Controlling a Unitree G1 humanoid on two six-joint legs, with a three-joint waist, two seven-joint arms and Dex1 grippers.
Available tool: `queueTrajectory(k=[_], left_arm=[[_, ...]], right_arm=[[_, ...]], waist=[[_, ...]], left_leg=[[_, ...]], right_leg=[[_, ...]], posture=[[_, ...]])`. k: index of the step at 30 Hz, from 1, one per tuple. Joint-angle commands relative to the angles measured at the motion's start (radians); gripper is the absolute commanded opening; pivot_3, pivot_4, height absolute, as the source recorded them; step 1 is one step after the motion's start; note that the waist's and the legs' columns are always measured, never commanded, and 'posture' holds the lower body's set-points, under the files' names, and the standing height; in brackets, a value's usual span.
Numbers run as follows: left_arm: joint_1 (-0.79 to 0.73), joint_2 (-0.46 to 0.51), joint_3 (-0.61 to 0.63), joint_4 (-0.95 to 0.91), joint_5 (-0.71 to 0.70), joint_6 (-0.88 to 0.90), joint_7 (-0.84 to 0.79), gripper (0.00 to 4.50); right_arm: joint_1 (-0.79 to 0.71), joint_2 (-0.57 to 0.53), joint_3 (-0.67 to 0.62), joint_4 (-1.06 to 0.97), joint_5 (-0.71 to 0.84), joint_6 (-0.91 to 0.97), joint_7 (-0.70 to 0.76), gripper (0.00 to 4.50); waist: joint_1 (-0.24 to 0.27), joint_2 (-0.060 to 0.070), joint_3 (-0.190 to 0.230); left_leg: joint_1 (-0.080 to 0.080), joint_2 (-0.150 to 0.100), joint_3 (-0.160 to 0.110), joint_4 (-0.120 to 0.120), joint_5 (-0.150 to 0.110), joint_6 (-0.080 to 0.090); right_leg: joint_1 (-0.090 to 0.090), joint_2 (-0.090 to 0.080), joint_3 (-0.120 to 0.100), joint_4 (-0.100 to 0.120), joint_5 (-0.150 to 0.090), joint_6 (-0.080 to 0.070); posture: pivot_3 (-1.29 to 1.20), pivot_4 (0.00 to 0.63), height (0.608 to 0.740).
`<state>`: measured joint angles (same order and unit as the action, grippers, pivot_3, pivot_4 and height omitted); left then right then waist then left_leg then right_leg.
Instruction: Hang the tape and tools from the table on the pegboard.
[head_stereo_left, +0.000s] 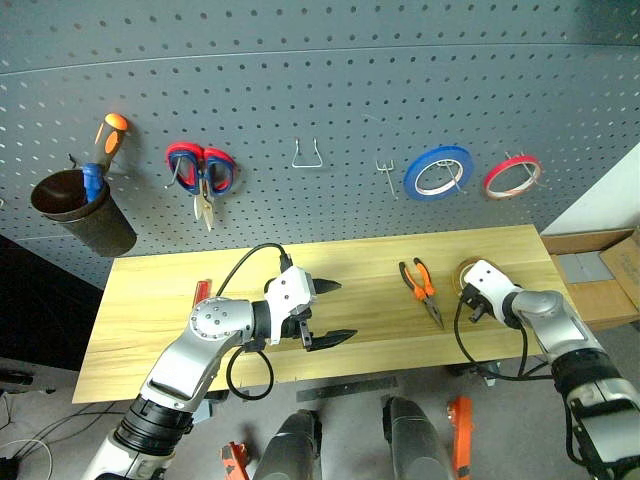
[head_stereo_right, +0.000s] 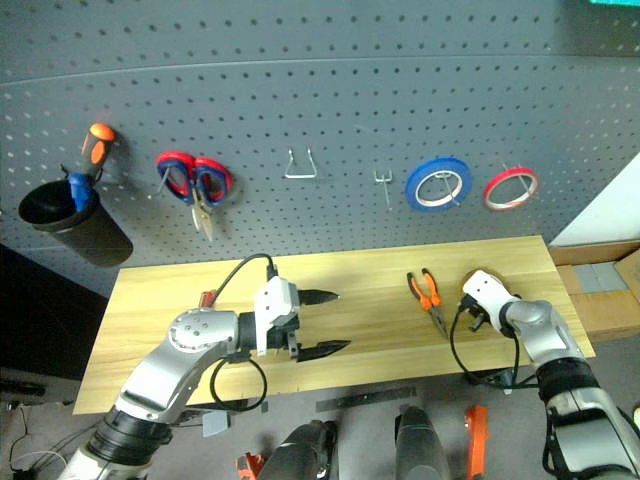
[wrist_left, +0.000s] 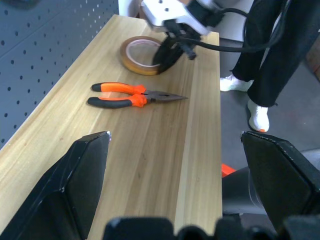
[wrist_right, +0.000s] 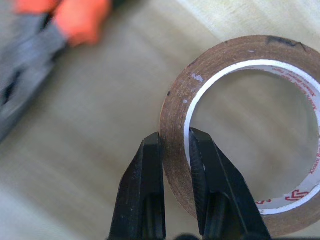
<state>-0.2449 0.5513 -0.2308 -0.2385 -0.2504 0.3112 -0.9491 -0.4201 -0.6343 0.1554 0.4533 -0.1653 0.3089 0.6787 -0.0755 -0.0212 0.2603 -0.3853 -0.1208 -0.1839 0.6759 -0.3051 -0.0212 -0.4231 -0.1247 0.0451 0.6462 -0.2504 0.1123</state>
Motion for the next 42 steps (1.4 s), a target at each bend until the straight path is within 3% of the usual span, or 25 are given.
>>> queueTrajectory(k=[1, 9, 14, 18, 24, 30, 42], left_arm=[[0.015, 0.007, 0.032, -0.007, 0.003, -0.036, 0.014, 4.50], [0.049, -0.029, 0.108, 0.017, -0.023, -0.073, 0.077, 4.50], [0.081, -0.083, 0.195, 0.021, -0.093, -0.160, 0.096, 4.50], [0.109, -0.094, 0.258, 0.004, -0.167, -0.163, 0.077, 4.50], [0.132, -0.100, 0.300, -0.022, -0.211, -0.144, 0.102, 4.50], [0.101, -0.106, 0.327, -0.013, -0.200, -0.146, 0.166, 4.50], [0.097, -0.095, 0.331, -0.036, -0.191, -0.137, 0.207, 4.50]], right_arm=[[0.082, -0.036, -0.072, -0.315, 0.035, 0.115, 0.003, 0.15], [0.269, 0.002, -0.075, -0.936, 0.019, 0.390, -0.058, 0.15], [0.343, 0.085, 0.073, -1.200, -0.112, 0.437, -0.199, 0.15], [0.362, 0.135, 0.206, -1.283, -0.241, 0.382, -0.297, 0.15], [0.265, 0.176, 0.240, -1.243, -0.307, 0.290, -0.325, 0.15], [0.099, 0.237, 0.220, -1.028, -0.250, 0.175, -0.314, 0.15], [-0.068, 0.348, 0.184, -0.673, -0.181, -0.019, -0.344, 0.15]], waist=[[-0.004, 0.002, 0.001], [-0.006, 0.004, 0.001], [-0.005, 0.004, 0.001], [-0.006, 0.004, 0.001], [-0.007, 0.004, 0.001], [-0.007, 0.003, 0.001], [-0.008, 0.003, 0.001]], left_leg=[[0.000, 0.000, 0.000, 0.000, 0.000, 0.000], [0.000, 0.005, 0.002, 0.000, -0.001, -0.001], [0.000, 0.006, 0.002, 0.000, -0.001, -0.002], [0.000, 0.007, 0.004, 0.000, -0.001, -0.002], [0.001, 0.007, 0.005, 0.000, -0.001, -0.002], [0.002, 0.009, 0.006, 0.000, -0.002, -0.003], [0.002, 0.010, 0.008, 0.000, -0.002, -0.004]], right_leg=[[0.000, 0.000, 0.000, 0.000, 0.000, 0.000], [-0.001, 0.002, -0.002, 0.000, 0.001, -0.001], [-0.001, 0.002, -0.003, 0.000, 0.001, -0.002], [-0.003, 0.002, -0.003, 0.000, 0.002, -0.002], [-0.002, 0.003, -0.003, 0.000, 0.002, -0.003], [-0.002, 0.004, -0.004, 0.000, 0.003, -0.005], [-0.004, 0.004, -0.004, 0.000, 0.004, -0.006]], posture=[[-0.15, 0.264, 0.740], [-0.16, 0.264, 0.740], [-0.17, 0.265, 0.740], [-0.19, 0.268, 0.740], [-0.18, 0.270, 0.740], [-0.16, 0.260, 0.740], [-0.12, 0.247, 0.740]])
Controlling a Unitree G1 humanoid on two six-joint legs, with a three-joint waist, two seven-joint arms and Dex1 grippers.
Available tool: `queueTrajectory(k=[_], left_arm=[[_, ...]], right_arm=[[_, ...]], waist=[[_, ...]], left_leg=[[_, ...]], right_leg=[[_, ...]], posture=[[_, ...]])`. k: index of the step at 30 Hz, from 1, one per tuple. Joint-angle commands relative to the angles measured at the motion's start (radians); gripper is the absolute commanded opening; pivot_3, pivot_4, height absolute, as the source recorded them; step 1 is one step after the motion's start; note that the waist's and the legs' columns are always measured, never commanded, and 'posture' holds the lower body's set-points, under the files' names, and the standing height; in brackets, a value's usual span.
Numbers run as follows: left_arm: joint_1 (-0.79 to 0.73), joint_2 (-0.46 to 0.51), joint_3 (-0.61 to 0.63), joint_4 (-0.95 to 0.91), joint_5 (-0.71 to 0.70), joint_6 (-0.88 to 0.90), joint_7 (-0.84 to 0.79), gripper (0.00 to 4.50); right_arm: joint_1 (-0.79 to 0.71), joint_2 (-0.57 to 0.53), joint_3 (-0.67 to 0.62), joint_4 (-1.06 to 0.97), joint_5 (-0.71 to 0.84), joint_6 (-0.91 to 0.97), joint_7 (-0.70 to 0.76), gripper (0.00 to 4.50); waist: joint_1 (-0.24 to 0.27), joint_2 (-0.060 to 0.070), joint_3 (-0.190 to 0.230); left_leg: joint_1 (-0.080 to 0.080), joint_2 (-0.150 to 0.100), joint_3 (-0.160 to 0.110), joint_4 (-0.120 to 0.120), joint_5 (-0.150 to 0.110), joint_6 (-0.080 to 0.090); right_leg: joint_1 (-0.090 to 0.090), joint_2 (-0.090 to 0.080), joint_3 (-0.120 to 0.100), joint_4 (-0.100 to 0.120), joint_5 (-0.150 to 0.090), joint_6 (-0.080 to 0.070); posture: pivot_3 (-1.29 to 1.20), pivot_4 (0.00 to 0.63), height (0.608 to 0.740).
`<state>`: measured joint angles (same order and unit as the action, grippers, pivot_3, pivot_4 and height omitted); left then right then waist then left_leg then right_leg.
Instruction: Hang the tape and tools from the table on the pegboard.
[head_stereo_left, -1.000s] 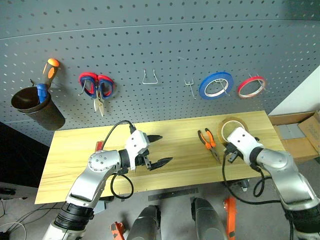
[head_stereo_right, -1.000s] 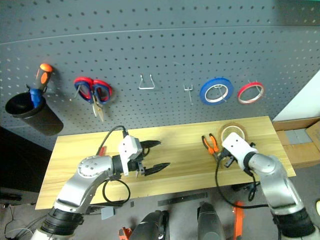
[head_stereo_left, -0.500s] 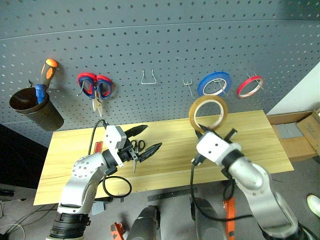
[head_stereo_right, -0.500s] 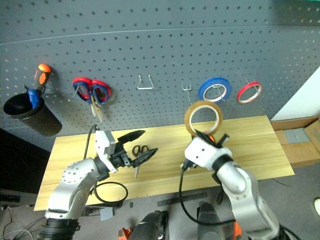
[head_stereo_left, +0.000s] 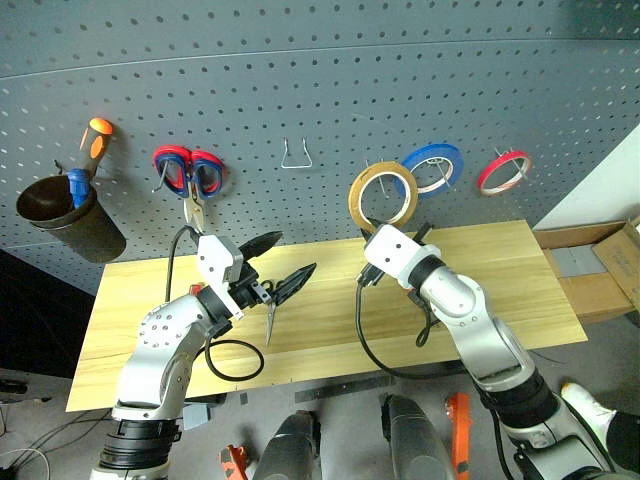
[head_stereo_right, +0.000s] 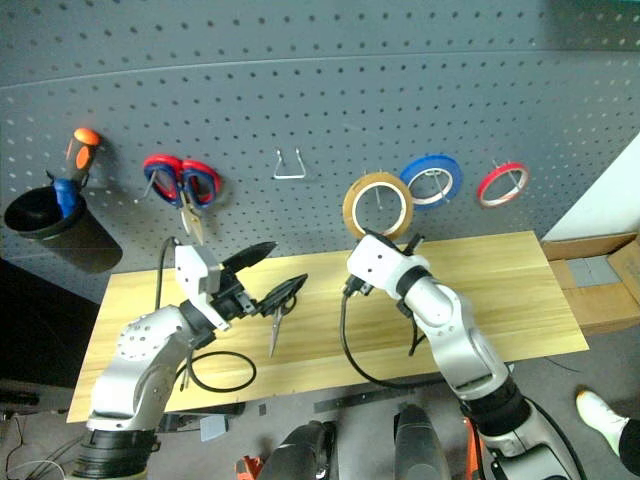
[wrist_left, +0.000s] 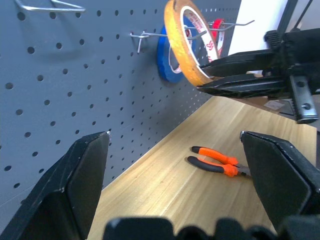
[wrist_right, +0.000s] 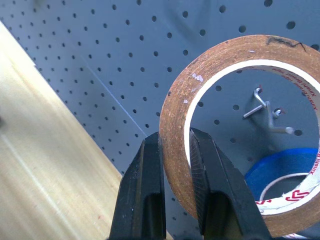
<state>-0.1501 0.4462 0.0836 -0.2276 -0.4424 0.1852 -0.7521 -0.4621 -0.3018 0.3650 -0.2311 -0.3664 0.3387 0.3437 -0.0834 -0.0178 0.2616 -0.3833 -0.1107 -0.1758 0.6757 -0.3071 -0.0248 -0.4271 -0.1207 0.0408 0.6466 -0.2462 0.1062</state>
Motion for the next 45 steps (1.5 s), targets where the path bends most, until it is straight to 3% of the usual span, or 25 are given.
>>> queueTrajectory(k=[1, 2, 5, 11, 15, 19, 25, 34, 45], left_arm=[[0.004, 0.011, 0.017, -0.049, 0.001, -0.011, 0.012, 4.50], [0.005, 0.012, 0.018, -0.051, 0.001, -0.010, 0.014, 4.50], [0.004, 0.015, 0.016, -0.047, 0.005, -0.012, 0.013, 4.50], [0.006, 0.042, 0.012, -0.009, 0.020, -0.033, -0.018, 4.50], [0.027, 0.094, -0.025, 0.036, 0.058, -0.084, -0.108, 4.50], [0.033, 0.152, -0.048, 0.105, 0.097, -0.125, -0.189, 4.50], [-0.002, 0.185, -0.070, 0.166, 0.105, -0.131, -0.266, 4.50], [-0.033, 0.172, -0.095, 0.195, 0.127, -0.145, -0.298, 4.50], [-0.005, 0.164, -0.099, 0.196, 0.139, -0.174, -0.289, 4.50]], right_arm=[[-0.030, 0.021, -0.029, 0.022, 0.026, -0.056, -0.008, 0.15], [-0.033, 0.027, -0.033, 0.031, 0.031, -0.060, -0.007, 0.15], [-0.026, 0.039, -0.042, 0.047, 0.042, -0.062, -0.007, 1.03], [0.113, 0.025, -0.029, -0.056, 0.028, -0.019, 0.007, 3.00], [0.236, 0.089, -0.047, -0.148, 0.050, 0.127, -0.013, 4.33], [0.285, 0.195, -0.106, -0.169, 0.062, 0.384, -0.055, 4.42], [0.196, 0.215, -0.197, -0.053, 0.117, 0.527, -0.055, 4.42], [0.013, 0.179, -0.303, 0.298, 0.214, 0.509, -0.055, 4.42], [-0.134, 0.102, -0.304, 0.642, 0.271, 0.402, -0.015, 4.42]], waist=[[0.000, 0.000, 0.000], [0.000, 0.000, 0.000], [0.000, 0.000, 0.000], [0.002, 0.000, 0.000], [0.000, 0.000, 0.000], [-0.003, 0.000, 0.000], [-0.001, 0.000, 0.000], [-0.006, 0.000, 0.000], [-0.006, 0.000, 0.000]], left_leg=[[0.000, 0.000, 0.000, 0.000, 0.000, 0.000], [0.000, 0.000, 0.000, 0.000, 0.000, 0.000], [0.000, 0.000, 0.001, 0.000, 0.000, 0.000], [0.000, 0.001, 0.000, -0.001, 0.000, -0.001], [-0.001, 0.000, 0.002, 0.000, 0.000, -0.001], [0.000, 0.003, 0.004, -0.001, 0.000, -0.001], [0.000, 0.003, 0.006, 0.000, 0.000, -0.001], [-0.001, 0.004, 0.012, -0.002, -0.001, -0.001], [-0.001, 0.004, 0.014, -0.001, -0.001, -0.001]], right_leg=[[0.000, 0.000, 0.000, 0.000, 0.000, 0.000], [0.000, 0.000, 0.000, 0.000, 0.000, 0.000], [-0.001, 0.000, 0.000, 0.000, 0.000, 0.000], [-0.002, 0.000, 0.000, 0.001, 0.000, 0.000], [-0.003, 0.000, 0.000, 0.001, 0.000, 0.000], [-0.005, 0.001, 0.001, 0.003, 0.002, -0.003], [-0.008, 0.001, 0.002, 0.003, 0.003, -0.004], [-0.012, 0.000, 0.001, 0.003, 0.004, -0.003], [-0.013, -0.001, 0.001, 0.005, 0.005, -0.003]], posture=[[-0.12, 0.247, 0.740], [-0.12, 0.248, 0.740], [-0.12, 0.251, 0.740], [-0.11, 0.249, 0.740], [-0.12, 0.251, 0.740], [-0.13, 0.256, 0.740], [-0.14, 0.260, 0.740], [-0.11, 0.258, 0.740], [-0.09, 0.257, 0.740]])
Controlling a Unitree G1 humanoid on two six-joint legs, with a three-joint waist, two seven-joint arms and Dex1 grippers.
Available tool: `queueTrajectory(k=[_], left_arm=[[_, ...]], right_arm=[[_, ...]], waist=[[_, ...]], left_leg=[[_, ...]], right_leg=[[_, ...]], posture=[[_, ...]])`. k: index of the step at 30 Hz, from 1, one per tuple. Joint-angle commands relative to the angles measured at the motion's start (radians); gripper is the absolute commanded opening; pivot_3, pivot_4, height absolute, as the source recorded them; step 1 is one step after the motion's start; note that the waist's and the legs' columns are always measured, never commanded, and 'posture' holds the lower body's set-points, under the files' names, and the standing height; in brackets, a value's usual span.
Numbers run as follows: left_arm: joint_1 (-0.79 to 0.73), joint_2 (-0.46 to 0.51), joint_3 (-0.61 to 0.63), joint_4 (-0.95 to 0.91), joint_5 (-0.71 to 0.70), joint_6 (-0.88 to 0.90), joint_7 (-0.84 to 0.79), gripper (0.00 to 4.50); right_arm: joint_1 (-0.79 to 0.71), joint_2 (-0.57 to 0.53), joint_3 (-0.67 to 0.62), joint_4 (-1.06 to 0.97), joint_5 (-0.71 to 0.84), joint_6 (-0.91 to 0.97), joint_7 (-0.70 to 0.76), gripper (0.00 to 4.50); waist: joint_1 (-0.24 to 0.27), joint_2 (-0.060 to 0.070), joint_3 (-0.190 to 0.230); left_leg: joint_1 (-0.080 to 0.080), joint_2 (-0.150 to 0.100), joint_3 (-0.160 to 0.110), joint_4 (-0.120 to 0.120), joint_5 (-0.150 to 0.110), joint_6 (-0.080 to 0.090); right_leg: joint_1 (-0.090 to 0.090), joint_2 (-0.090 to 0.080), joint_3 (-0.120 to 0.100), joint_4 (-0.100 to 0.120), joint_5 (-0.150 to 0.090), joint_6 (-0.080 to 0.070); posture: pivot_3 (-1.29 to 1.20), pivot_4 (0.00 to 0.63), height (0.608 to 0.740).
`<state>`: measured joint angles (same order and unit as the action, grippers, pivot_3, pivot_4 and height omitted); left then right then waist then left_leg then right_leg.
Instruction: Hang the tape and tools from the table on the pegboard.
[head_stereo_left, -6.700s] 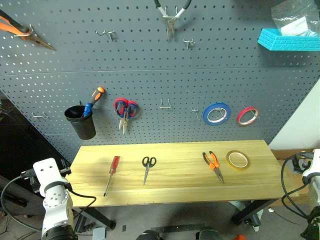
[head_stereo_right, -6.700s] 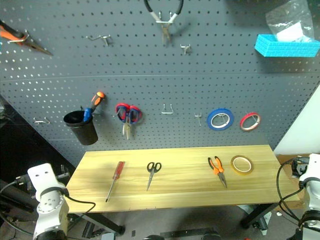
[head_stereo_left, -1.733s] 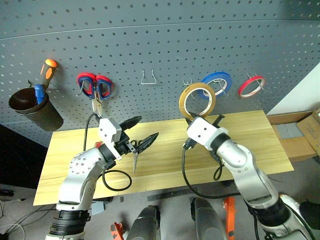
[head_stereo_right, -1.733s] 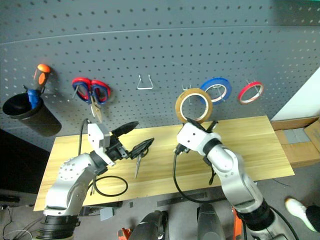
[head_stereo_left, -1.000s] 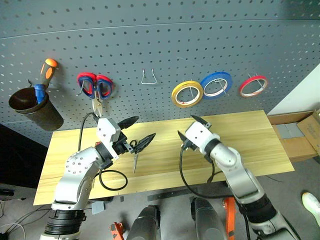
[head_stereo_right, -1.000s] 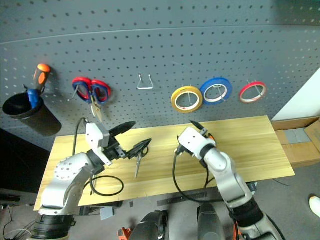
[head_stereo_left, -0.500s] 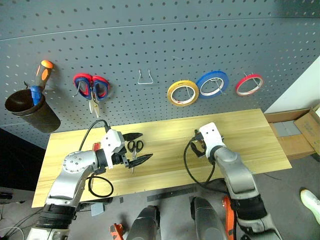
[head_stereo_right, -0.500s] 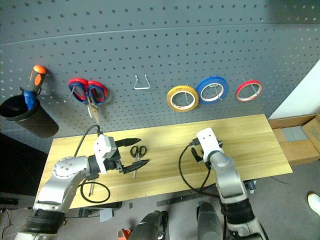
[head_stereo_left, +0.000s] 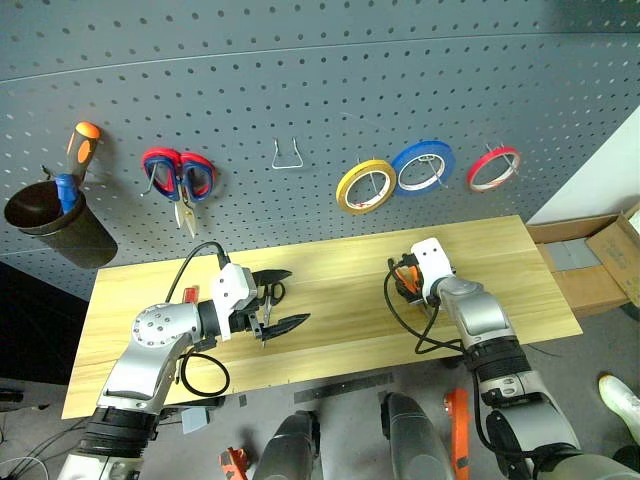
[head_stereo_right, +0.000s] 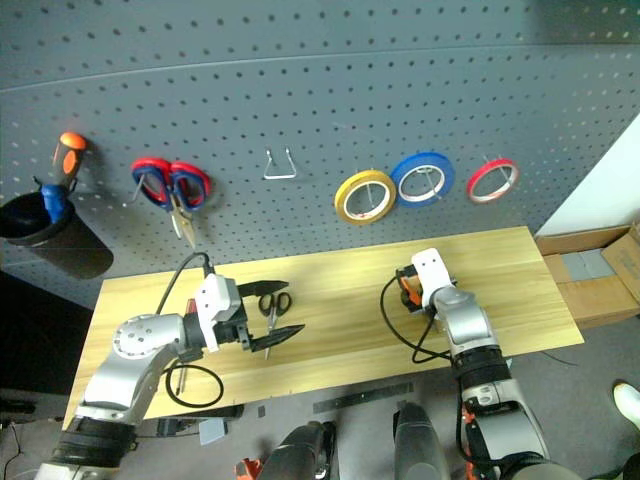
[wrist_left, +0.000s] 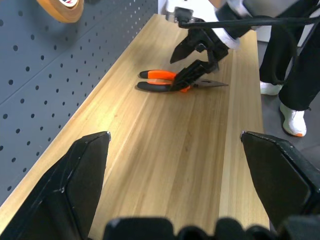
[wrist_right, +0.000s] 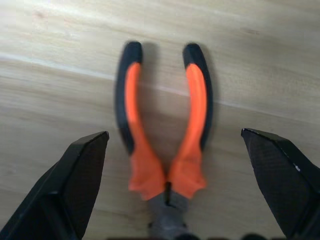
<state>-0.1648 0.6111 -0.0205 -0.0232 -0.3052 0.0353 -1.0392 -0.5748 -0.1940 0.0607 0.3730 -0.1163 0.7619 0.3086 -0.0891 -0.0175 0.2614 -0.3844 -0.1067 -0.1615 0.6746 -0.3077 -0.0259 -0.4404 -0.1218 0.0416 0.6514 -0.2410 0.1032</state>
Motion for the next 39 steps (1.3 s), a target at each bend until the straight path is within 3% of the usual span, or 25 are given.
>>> queueTrajectory(k=[1, 11, 17, 20, 25, 30, 34, 37, 39], left_arm=[[0.012, -0.001, 0.005, -0.007, 0.002, -0.027, -0.002, 4.50], [0.012, -0.011, 0.004, 0.018, 0.009, -0.053, 0.002, 4.50], [0.022, -0.019, 0.017, 0.023, -0.002, -0.050, 0.011, 4.50], [0.035, -0.022, 0.031, 0.024, -0.008, -0.043, 0.024, 4.50], [0.063, -0.023, 0.057, -0.001, -0.022, -0.025, 0.047, 4.50], [0.101, -0.028, 0.121, -0.044, -0.065, 0.012, 0.102, 4.50], [0.135, -0.037, 0.170, -0.092, -0.114, 0.056, 0.143, 4.50], [0.160, -0.057, 0.201, -0.143, -0.164, 0.106, 0.185, 4.50], [0.158, -0.073, 0.215, -0.167, -0.183, 0.133, 0.219, 4.50]], right_arm=[[-0.028, -0.007, 0.000, 0.056, 0.028, -0.019, 0.029, 4.42], [-0.082, -0.013, 0.002, 0.202, 0.041, -0.059, 0.045, 4.42], [-0.091, -0.036, 0.025, 0.234, 0.029, -0.102, 0.062, 2.51], [-0.079, -0.037, 0.029, 0.186, 0.029, -0.111, 0.060, 1.87], [0.003, -0.041, 0.051, -0.087, 0.028, -0.074, 0.062, 1.87], [0.194, -0.032, 0.101, -0.658, 0.053, 0.032, 0.076, 1.87], [0.269, 0.020, 0.161, -0.974, 0.088, 0.177, 0.049, 1.87], [0.228, 0.082, 0.251, -1.121, 0.094, 0.207, 0.017, 1.87], [0.158, 0.108, 0.266, -1.118, 0.094, 0.192, 0.008, 1.87]], waist=[[0.000, 0.000, 0.000], [0.000, 0.000, 0.000], [0.000, -0.001, -0.001], [-0.001, -0.001, -0.001], [0.001, 0.000, -0.001], [0.001, 0.000, -0.001], [0.002, -0.001, -0.001], [0.002, -0.001, -0.001], [0.002, -0.001, -0.001]], left_leg=[[0.000, 0.000, 0.000, 0.000, 0.000, 0.000], [0.000, 0.000, 0.001, 0.003, 0.000, 0.000], [0.001, 0.000, 0.001, 0.003, 0.000, 0.000], [0.001, 0.000, 0.002, 0.003, 0.000, 0.000], [0.000, 0.000, 0.001, 0.003, 0.000, 0.000], [-0.002, 0.000, 0.001, 0.002, 0.000, 0.000], [-0.002, 0.000, 0.002, 0.003, -0.001, -0.001], [-0.002, 0.000, 0.002, 0.003, -0.001, -0.001], [-0.001, 0.000, 0.002, 0.003, -0.001, -0.001]], right_leg=[[0.000, 0.000, 0.000, 0.000, 0.000, 0.000], [0.000, 0.000, 0.000, 0.004, 0.001, 0.000], [0.000, 0.000, 0.000, 0.005, 0.001, 0.000], [0.000, 0.000, 0.000, 0.006, 0.001, 0.000], [-0.002, -0.001, 0.000, 0.006, 0.001, 0.000], [-0.005, -0.001, 0.000, 0.007, 0.001, 0.000], [-0.006, -0.001, 0.000, 0.008, 0.001, 0.000], [-0.006, -0.001, 0.000, 0.008, 0.001, 0.000], [-0.006, -0.001, 0.000, 0.009, 0.001, 0.000]], posture=[[-0.09, 0.257, 0.740], [-0.09, 0.253, 0.740], [-0.09, 0.249, 0.740], [-0.09, 0.247, 0.740], [-0.09, 0.245, 0.740], [-0.09, 0.246, 0.740], [-0.10, 0.251, 0.740], [-0.11, 0.253, 0.740], [-0.11, 0.251, 0.740]])
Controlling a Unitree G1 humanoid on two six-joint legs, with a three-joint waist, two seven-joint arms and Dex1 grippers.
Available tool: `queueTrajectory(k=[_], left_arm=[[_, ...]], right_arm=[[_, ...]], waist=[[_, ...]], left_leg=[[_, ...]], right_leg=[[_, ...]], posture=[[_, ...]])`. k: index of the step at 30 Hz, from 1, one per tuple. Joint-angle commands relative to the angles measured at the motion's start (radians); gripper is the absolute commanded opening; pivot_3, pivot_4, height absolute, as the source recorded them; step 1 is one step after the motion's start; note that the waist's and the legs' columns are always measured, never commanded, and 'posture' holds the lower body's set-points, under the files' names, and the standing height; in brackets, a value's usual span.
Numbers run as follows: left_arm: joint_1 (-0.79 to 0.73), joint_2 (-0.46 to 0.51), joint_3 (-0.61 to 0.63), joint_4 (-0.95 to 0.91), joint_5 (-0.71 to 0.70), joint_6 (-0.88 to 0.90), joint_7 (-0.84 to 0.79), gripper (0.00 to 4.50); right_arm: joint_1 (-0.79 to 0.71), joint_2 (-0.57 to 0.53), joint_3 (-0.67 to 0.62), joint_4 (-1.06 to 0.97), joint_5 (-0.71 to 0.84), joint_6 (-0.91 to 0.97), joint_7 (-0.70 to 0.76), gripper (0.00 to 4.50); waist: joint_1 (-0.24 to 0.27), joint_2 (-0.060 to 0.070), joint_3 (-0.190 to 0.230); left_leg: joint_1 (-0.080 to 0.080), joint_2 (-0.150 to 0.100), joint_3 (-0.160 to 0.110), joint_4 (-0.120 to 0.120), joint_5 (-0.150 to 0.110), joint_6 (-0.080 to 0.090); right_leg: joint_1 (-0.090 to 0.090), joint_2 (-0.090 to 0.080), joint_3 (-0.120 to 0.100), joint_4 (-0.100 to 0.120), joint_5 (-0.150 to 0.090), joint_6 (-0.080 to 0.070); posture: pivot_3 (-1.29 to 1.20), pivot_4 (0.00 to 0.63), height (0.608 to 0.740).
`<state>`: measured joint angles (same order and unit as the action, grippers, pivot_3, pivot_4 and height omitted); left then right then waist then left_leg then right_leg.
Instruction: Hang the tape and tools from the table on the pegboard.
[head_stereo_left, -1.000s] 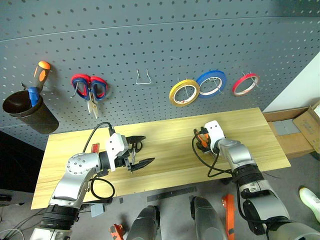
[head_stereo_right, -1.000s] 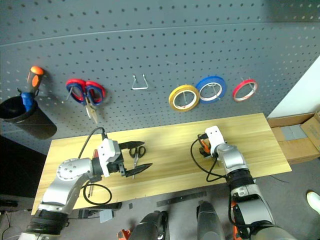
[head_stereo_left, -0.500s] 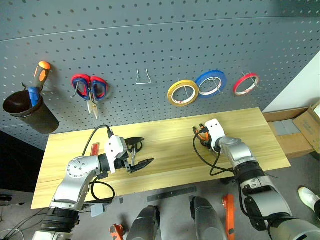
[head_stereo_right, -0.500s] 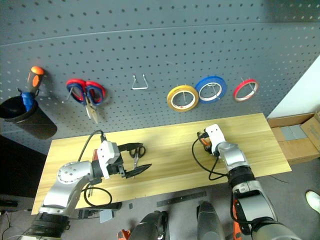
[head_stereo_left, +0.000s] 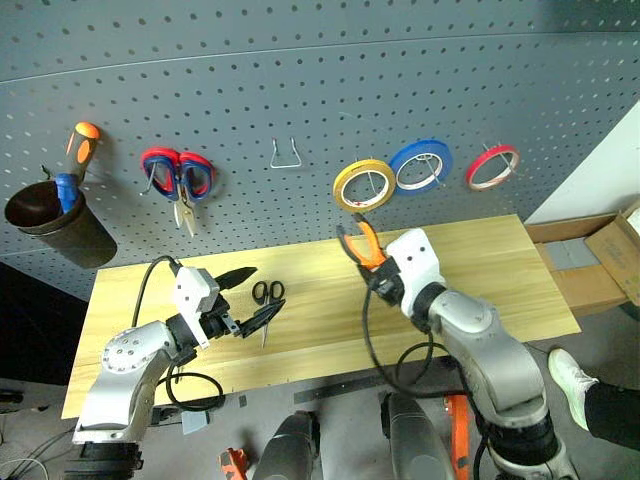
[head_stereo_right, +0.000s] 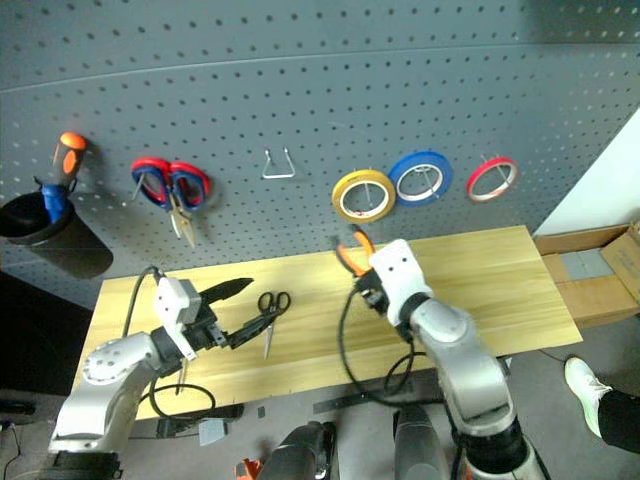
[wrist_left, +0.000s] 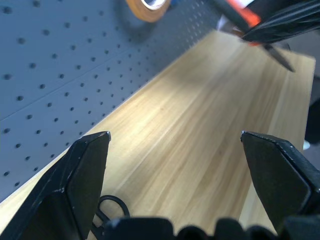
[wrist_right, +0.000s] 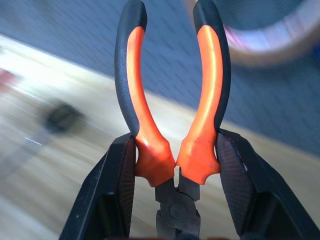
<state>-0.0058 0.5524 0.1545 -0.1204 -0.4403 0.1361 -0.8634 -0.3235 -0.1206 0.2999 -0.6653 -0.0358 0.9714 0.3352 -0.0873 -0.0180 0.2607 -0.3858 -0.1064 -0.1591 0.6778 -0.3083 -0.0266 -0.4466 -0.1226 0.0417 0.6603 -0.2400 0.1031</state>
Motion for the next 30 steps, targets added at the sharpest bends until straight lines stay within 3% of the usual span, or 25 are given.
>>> queueTrajectory(k=[1, 9, 18, 30], left_arm=[[-0.003, -0.019, 0.042, -0.077, -0.052, 0.040, 0.054, 4.50], [0.017, -0.049, 0.078, -0.137, -0.062, 0.048, 0.132, 4.50], [0.028, -0.081, 0.116, -0.182, -0.093, 0.041, 0.192, 4.50], [0.002, -0.095, 0.127, -0.222, -0.099, 0.042, 0.246, 4.50]], right_arm=[[-0.115, 0.037, 0.028, -0.074, 0.014, -0.023, -0.021, 1.87], [-0.382, 0.050, -0.034, 0.185, 0.002, -0.331, -0.046, 1.87], [-0.626, 0.219, -0.031, 0.565, -0.004, -0.664, -0.117, 1.87], [-0.800, 0.278, -0.060, 1.093, -0.055, -1.177, -0.168, 1.87]], waist=[[0.001, 0.000, 0.000], [0.005, -0.003, -0.002], [0.000, -0.005, -0.004], [0.012, -0.015, -0.012]], left_leg=[[0.000, 0.000, 0.000, 0.000, 0.000, 0.000], [0.001, 0.000, 0.000, 0.000, 0.000, 0.000], [0.001, 0.001, 0.003, -0.001, 0.000, -0.001], [0.001, 0.001, 0.003, 0.000, 0.000, -0.002]], right_leg=[[0.000, 0.000, 0.000, 0.000, 0.000, -0.001], [0.001, 0.000, -0.001, 0.000, 0.001, -0.001], [-0.003, 0.000, -0.001, 0.001, 0.002, -0.002], [-0.004, 0.000, -0.002, 0.003, 0.002, -0.003]], posture=[[-0.10, 0.248, 0.740], [-0.06, 0.226, 0.740], [0.01, 0.201, 0.740], [0.07, 0.188, 0.740]])
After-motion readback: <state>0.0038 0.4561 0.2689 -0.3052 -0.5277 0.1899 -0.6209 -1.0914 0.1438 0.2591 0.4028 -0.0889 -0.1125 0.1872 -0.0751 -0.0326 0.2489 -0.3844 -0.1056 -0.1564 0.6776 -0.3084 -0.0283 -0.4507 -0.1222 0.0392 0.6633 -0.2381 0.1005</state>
